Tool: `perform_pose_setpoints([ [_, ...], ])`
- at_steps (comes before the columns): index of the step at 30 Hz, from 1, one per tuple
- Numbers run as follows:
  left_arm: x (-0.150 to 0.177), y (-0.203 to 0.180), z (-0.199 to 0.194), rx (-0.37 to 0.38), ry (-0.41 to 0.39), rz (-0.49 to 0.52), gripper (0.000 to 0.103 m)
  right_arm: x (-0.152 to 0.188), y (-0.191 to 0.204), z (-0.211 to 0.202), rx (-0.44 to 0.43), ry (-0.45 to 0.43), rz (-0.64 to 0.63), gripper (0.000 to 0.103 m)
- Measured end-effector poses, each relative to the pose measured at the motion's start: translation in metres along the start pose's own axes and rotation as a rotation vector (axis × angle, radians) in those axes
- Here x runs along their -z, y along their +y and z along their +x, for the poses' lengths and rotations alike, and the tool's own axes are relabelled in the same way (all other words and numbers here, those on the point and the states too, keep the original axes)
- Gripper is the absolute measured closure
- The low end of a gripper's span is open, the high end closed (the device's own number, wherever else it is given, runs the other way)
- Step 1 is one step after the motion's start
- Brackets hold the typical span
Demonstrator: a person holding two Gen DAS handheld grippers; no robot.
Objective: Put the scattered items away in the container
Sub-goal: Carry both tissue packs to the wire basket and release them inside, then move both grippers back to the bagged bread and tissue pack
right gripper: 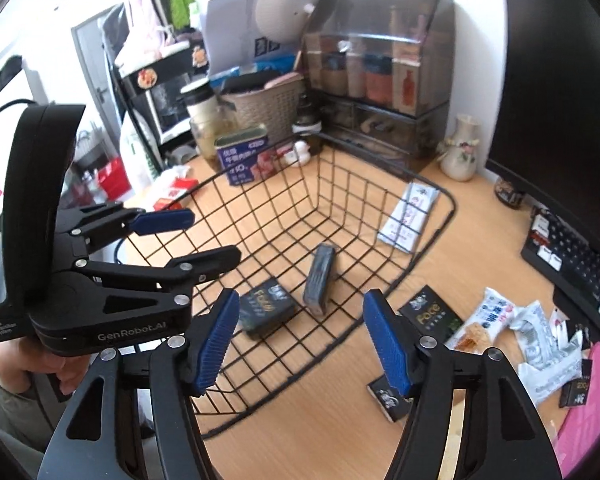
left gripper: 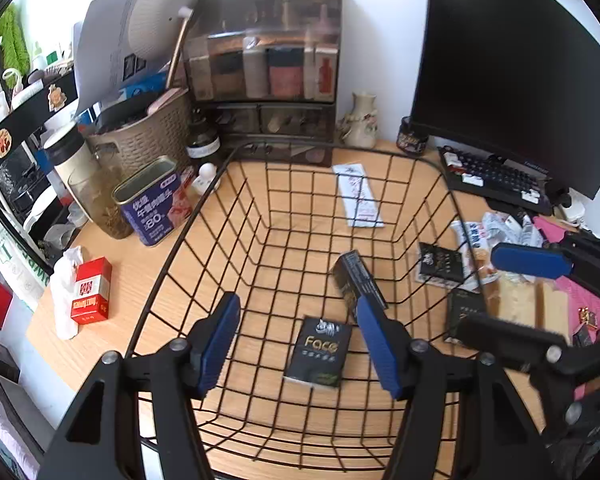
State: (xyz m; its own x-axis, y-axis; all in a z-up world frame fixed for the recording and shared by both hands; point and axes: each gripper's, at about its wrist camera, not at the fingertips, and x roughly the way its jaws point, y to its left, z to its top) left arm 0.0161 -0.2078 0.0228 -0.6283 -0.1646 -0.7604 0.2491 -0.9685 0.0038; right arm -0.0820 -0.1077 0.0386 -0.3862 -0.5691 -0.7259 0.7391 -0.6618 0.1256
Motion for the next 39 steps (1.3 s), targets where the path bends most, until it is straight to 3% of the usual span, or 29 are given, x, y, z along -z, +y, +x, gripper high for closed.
perform_pose_setpoints([
  [9, -0.006, -0.072, -0.017, 0.116, -0.029, 0.098, 0.036, 0.036, -0.070, -0.074, 0.135, -0.065, 0.132, 0.038],
  [14, -0.001, -0.137, -0.019, 0.206, -0.026, 0.188, 0.036, 0.076, -0.113, -0.117, 0.246, -0.061, 0.216, 0.038],
  [19, 0.021, -0.201, -0.005, 0.272, 0.035, 0.287, 0.036, 0.126, -0.148, -0.146, 0.313, -0.030, 0.297, 0.038],
  [24, 0.043, -0.238, 0.025, 0.298, 0.104, 0.338, 0.036, 0.181, -0.176, -0.148, 0.363, 0.052, 0.382, 0.038],
  [27, 0.054, -0.254, 0.047, 0.349, 0.167, 0.339, 0.036, 0.209, -0.190, -0.143, 0.372, 0.095, 0.432, 0.038],
  [34, 0.063, -0.308, 0.053, 0.424, 0.202, 0.426, 0.036, 0.242, -0.207, -0.148, 0.420, 0.133, 0.485, 0.038],
  [37, 0.066, -0.328, 0.062, 0.420, 0.224, 0.468, 0.035, 0.255, -0.210, -0.141, 0.396, 0.202, 0.480, 0.037],
  [39, 0.069, -0.339, 0.068, 0.378, 0.204, 0.493, 0.023, 0.261, -0.211, -0.139, 0.374, 0.208, 0.488, 0.037],
])
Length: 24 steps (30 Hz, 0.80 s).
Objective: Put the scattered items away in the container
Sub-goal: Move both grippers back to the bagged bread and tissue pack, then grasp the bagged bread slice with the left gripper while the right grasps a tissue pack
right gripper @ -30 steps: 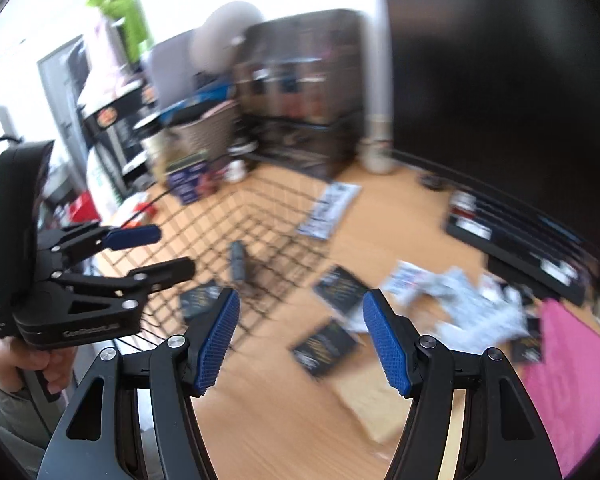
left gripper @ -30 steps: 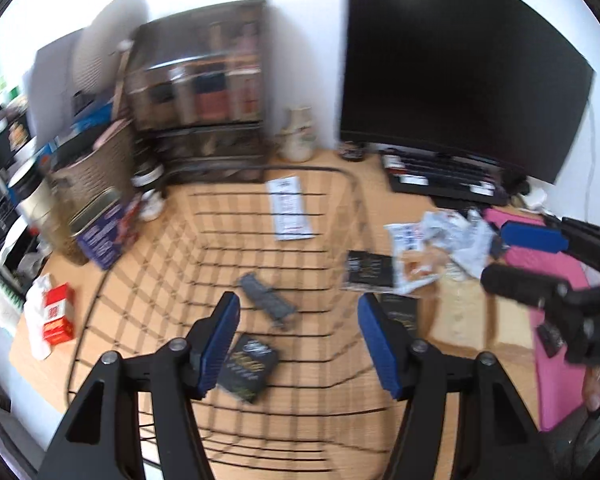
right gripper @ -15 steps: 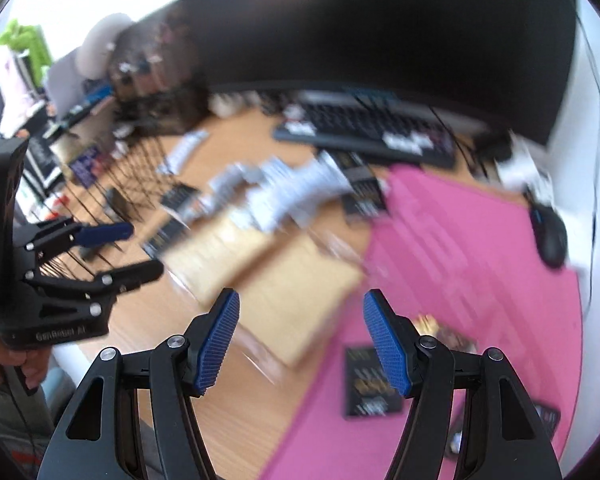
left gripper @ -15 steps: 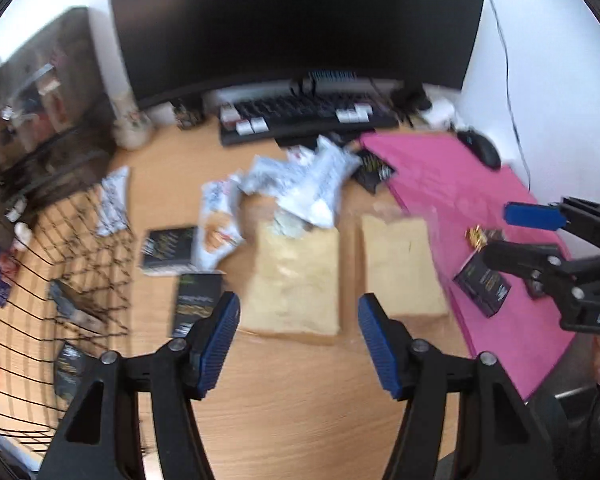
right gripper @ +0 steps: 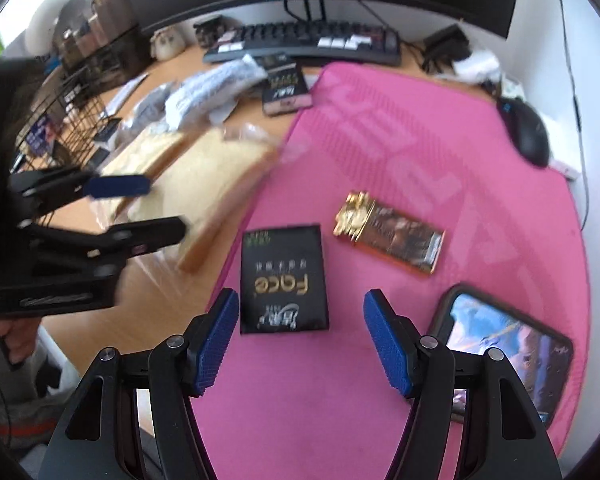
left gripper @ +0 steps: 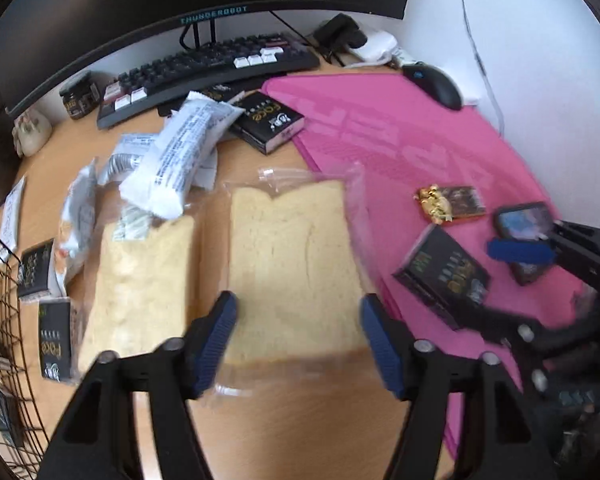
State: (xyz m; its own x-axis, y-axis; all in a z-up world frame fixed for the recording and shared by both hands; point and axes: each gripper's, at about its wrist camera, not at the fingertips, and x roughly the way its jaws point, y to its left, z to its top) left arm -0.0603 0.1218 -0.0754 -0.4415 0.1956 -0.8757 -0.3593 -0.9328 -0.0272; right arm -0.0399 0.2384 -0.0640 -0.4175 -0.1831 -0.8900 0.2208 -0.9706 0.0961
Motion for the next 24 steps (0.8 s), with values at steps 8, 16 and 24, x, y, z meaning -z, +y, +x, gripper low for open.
perform_pose_setpoints([
  [8, -0.010, 0.006, 0.028, 0.045, 0.038, -0.042, 0.010, 0.000, -0.007, 0.011, -0.017, 0.012, 0.007, 0.037],
  [16, -0.013, 0.011, 0.029, 0.004, -0.005, -0.044, 0.020, -0.013, -0.005, 0.019, -0.010, -0.002, -0.009, 0.037],
  [24, -0.009, 0.024, 0.016, 0.027, -0.004, -0.064, 0.025, -0.014, 0.010, 0.026, 0.050, -0.015, -0.090, 0.045],
])
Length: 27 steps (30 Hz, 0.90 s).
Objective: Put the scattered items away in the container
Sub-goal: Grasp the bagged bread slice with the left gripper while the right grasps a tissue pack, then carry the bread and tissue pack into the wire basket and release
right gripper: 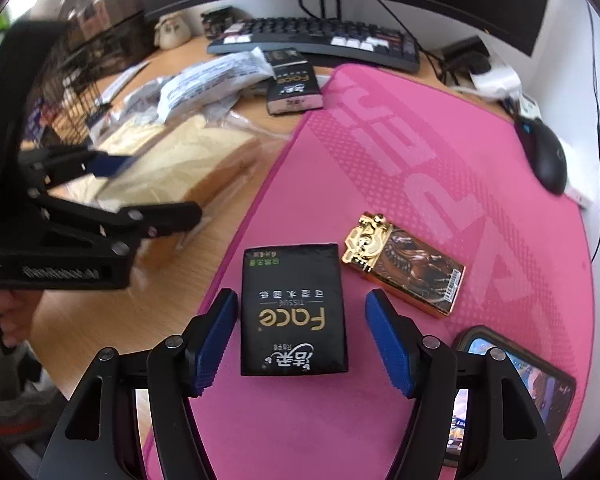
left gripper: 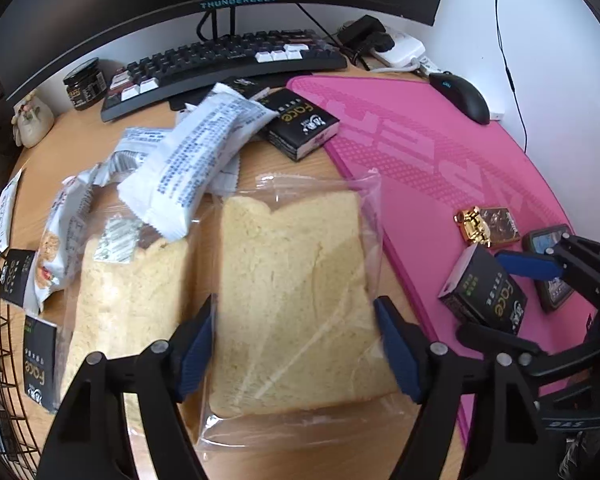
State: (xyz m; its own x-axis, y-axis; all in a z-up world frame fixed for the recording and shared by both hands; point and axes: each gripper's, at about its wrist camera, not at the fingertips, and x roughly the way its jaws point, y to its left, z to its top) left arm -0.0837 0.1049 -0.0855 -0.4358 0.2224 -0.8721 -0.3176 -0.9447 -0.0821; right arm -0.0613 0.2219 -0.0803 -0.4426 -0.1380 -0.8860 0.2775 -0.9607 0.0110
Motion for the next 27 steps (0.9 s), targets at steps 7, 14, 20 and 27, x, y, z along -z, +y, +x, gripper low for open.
perform_pose_setpoints([
  [7, 0.001, 0.002, -0.027, -0.003, -0.044, -0.005, 0.026, -0.004, 0.001, -0.011, -0.045, -0.030, 0.015, 0.055],
  [14, 0.000, 0.010, -0.060, -0.021, -0.096, -0.015, 0.026, -0.011, 0.010, -0.040, -0.048, -0.086, 0.013, 0.055],
  [20, 0.001, 0.027, -0.103, -0.053, -0.170, -0.037, 0.026, -0.032, 0.023, -0.071, -0.063, -0.166, 0.008, 0.055],
  [27, 0.010, 0.082, -0.163, -0.139, -0.266, -0.133, 0.026, -0.082, 0.091, -0.095, -0.165, -0.257, -0.107, 0.055],
])
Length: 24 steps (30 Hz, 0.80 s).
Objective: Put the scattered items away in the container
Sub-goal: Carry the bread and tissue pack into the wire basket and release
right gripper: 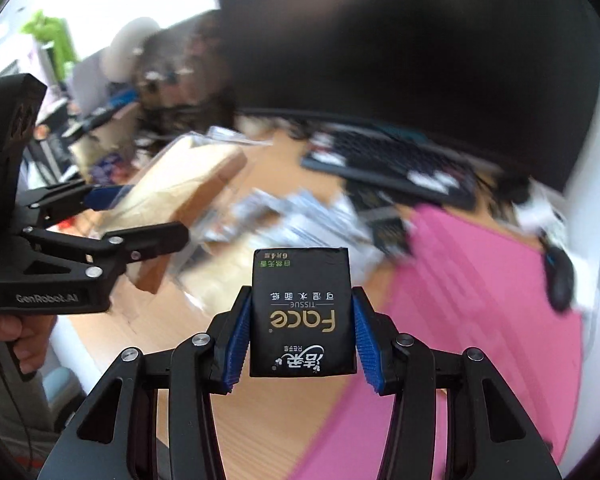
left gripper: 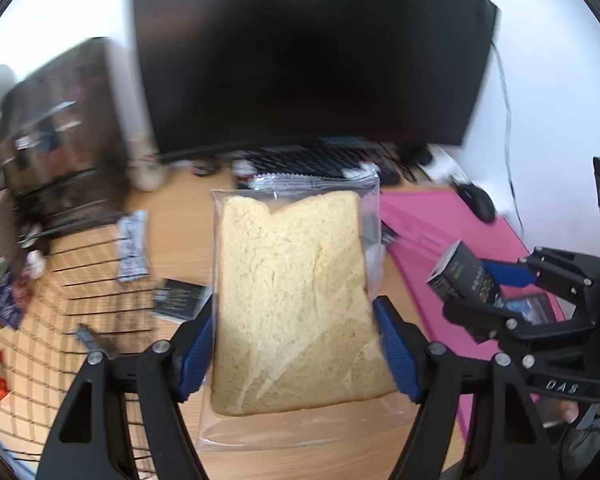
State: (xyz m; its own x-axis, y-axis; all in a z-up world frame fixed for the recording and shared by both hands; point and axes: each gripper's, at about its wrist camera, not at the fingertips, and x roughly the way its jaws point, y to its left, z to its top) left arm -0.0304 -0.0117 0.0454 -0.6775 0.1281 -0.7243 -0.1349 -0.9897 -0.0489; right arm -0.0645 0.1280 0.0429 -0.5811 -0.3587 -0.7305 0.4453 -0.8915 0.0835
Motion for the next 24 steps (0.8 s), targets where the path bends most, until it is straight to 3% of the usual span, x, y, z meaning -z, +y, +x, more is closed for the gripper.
perform_pose_setpoints([
  [5, 0.009, 0.059, -0.028, -0.090, -0.032, -0.083, 0.026, -0.038, 0.062, 0.020, -0.148, -0.027, -0.057, 0.055],
  [12, 0.040, 0.150, -0.046, -0.218, -0.009, -0.207, 0.026, -0.070, 0.171, 0.066, -0.296, -0.003, -0.182, 0.055],
  [17, 0.060, 0.193, -0.044, -0.257, 0.021, -0.263, 0.026, -0.071, 0.205, 0.091, -0.322, 0.022, -0.199, 0.055],
  [24, 0.073, 0.209, -0.041, -0.253, 0.033, -0.283, 0.025, -0.072, 0.222, 0.111, -0.316, 0.051, -0.206, 0.055],
])
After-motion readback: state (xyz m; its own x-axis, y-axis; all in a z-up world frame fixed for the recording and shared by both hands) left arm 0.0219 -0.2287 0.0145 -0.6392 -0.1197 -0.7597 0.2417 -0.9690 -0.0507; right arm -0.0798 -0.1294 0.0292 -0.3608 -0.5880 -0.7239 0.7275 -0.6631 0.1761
